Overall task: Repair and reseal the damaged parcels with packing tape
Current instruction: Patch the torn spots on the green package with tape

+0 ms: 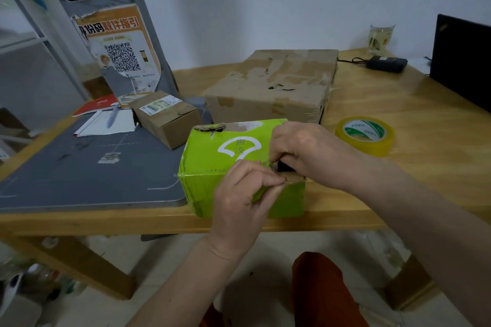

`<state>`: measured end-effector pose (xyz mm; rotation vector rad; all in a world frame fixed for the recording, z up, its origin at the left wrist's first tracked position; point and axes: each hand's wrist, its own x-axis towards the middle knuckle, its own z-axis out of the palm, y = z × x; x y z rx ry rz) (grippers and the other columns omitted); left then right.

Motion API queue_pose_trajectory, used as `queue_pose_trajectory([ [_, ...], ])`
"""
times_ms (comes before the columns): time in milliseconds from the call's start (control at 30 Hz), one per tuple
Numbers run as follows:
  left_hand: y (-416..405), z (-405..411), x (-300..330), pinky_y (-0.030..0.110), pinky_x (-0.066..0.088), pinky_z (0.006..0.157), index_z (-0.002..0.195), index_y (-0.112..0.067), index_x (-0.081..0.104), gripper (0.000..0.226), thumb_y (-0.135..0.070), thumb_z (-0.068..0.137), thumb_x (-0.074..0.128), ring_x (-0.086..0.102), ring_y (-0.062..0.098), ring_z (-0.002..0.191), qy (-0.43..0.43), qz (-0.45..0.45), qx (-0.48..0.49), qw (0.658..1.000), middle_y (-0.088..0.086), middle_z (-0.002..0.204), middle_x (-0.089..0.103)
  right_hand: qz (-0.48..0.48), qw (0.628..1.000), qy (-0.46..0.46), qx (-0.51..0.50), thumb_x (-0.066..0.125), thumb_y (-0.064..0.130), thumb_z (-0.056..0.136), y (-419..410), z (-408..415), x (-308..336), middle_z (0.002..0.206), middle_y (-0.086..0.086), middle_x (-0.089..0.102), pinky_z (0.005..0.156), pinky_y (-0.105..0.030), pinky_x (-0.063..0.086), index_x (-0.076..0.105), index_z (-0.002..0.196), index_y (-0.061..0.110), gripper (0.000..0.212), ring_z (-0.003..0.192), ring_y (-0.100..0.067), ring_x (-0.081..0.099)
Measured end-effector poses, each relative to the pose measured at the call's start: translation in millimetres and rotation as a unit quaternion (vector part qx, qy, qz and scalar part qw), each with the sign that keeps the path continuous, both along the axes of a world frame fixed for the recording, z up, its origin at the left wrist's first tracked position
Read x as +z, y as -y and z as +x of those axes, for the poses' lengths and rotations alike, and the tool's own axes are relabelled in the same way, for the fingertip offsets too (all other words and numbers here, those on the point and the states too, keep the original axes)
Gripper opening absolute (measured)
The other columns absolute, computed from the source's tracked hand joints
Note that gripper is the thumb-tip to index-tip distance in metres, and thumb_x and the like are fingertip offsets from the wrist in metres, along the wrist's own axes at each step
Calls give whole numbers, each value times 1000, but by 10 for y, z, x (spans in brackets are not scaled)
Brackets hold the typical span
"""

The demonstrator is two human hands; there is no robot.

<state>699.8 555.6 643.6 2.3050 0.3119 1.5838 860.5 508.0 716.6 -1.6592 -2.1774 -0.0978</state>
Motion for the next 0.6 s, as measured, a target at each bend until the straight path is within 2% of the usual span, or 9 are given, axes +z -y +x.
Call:
queue_pose_trajectory([
  [100, 9, -3, 20, 27, 52, 71, 76, -4, 72, 12, -13, 84, 73, 63, 12, 78, 2, -6, 1, 1000, 3, 78, 66, -22, 999, -32, -27, 68, 6, 77, 36, 1, 48, 98, -1, 62, 76, -22, 39, 70, 98, 14, 22, 96, -18, 55],
  [133, 11, -2, 20, 28, 52, 70, 76, -4, 72, 12, -13, 84, 73, 64, 13, 77, 2, -5, 0, 1000, 3, 78, 66, -28, 999, -6, -42, 70, 14, 79, 36, 2, 51, 104, 1, 58, 77, -26, 39, 66, 105, 17, 27, 101, -16, 50],
  [200, 8, 1, 18, 29, 51, 68, 76, -4, 72, 12, -13, 84, 73, 64, 13, 77, 2, 0, 2, 1000, 3, 78, 66, -42, 992, 82, -84, 69, 23, 80, 20, -21, 72, 109, 4, 50, 70, -28, 34, 57, 109, 21, 31, 104, -15, 43],
  [267, -11, 3, 23, 31, 51, 69, 75, -4, 72, 12, -12, 84, 73, 64, 14, 78, 4, 1, 0, 1000, 3, 79, 67, -22, 985, 143, -93, 66, 17, 80, -12, -73, 86, 103, 1, 49, 64, -30, 33, 58, 100, 16, 21, 99, -19, 46],
  [333, -30, 6, 36, 32, 52, 71, 75, -4, 72, 12, -13, 84, 73, 65, 17, 81, 2, 3, -1, 1000, 3, 83, 68, 22, 979, 187, -74, 67, 7, 72, -32, -74, 72, 85, -4, 53, 52, -35, 35, 62, 80, 10, 9, 81, -26, 53],
  [433, -45, 15, 44, 33, 53, 77, 77, -7, 73, 12, -16, 85, 71, 68, 16, 87, -10, 6, -8, 1000, 2, 91, 73, 28, 983, 177, -34, 66, 4, 59, -15, -55, 104, 62, -5, 50, 40, -29, 31, 56, 54, 8, 12, 58, -29, 52],
  [500, -50, 23, 40, 37, 55, 74, 82, -14, 71, 7, -19, 86, 70, 71, 14, 87, -10, -12, -18, 1000, -1, 90, 74, 10, 985, 171, -35, 65, 5, 67, -16, -73, 124, 67, -5, 52, 45, -35, 40, 58, 58, 6, 12, 65, -29, 54],
  [567, -54, 26, 41, 38, 56, 70, 87, -23, 67, 2, -23, 87, 70, 72, 13, 84, -7, -25, -17, 1000, -4, 87, 74, -15, 985, 163, -58, 60, 12, 79, 0, -67, 163, 83, -4, 56, 64, -41, 45, 66, 76, 7, 9, 85, -25, 54],
  [600, -49, 25, 41, 37, 56, 68, 88, -24, 66, 4, -24, 86, 70, 72, 13, 82, -5, -23, -13, 1000, -5, 86, 74, -29, 988, 134, -68, 60, 17, 81, 10, -64, 186, 89, -1, 57, 69, -39, 44, 67, 82, 10, 10, 91, -22, 53],
])
